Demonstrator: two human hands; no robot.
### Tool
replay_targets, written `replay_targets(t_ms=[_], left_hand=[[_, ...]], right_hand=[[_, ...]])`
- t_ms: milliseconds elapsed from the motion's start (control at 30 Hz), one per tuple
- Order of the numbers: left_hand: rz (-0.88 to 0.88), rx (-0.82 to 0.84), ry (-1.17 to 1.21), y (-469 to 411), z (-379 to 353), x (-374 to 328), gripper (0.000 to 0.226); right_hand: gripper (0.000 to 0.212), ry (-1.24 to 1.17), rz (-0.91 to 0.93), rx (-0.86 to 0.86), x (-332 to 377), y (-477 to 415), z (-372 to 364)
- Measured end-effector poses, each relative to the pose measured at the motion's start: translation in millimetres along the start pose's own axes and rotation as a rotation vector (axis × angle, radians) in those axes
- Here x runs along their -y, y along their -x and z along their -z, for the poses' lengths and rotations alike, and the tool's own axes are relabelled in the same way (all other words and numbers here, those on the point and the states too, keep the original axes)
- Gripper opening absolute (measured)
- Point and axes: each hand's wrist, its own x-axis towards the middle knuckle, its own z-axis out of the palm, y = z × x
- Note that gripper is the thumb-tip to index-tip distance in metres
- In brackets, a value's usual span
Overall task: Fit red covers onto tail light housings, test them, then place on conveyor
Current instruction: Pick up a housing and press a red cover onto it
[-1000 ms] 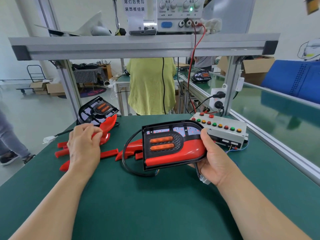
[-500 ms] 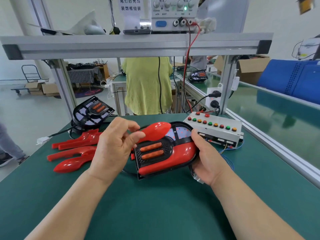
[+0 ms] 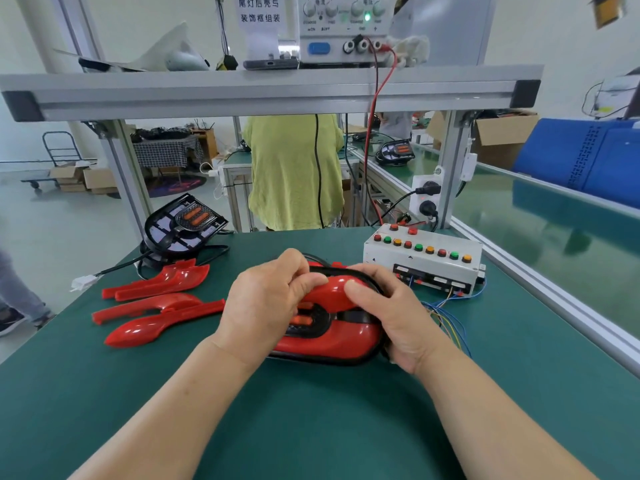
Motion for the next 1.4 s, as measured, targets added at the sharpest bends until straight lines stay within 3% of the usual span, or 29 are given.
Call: replay_targets(t_ms=[100,167,233,333,467,567,633,933,1400], left_hand=[[-0.139,-0.01,-0.094,3,0,0,0.026],[-0.281,-0.005,-0.222,5,3,0,0.038],[-0.308,0.062,-0.258,6,7,4,0.046],[-0.366,0.108,-0.194,5,10,13,0.031],[-0.267,0.052,-0.045,6,13,23,0.027],[-0.215,0.042,-0.062,7,12,23,0.028],[-0.219,0.053,-0.058,7,11,22,0.027],[-0.206,0.013,0.003,10,6,17,0.028],[-0.229,0.03,-0.036,10,5,17,0.028]], right_hand=[[0.036,0.069,0.028,-0.04,-2,-1,1],[0.039,0.065,0.04,-0.061,-2,-3,2],[0.039,0.047,0.041,-0.067,-1,-4,4],[0.036,0.006,0.009,-0.067,0,-5,9],[0.028,0.015,-0.097,-0.078,3,-7,8],[0.059,-0.01,-0.211,-0.066,5,-8,8],[0.063,-0.031,-0.222,-0.071,5,-8,7],[0.061,-0.033,-0.256,-0.159,4,-9,12],[0.059,-0.019,-0.25,-0.139,5,-9,11]])
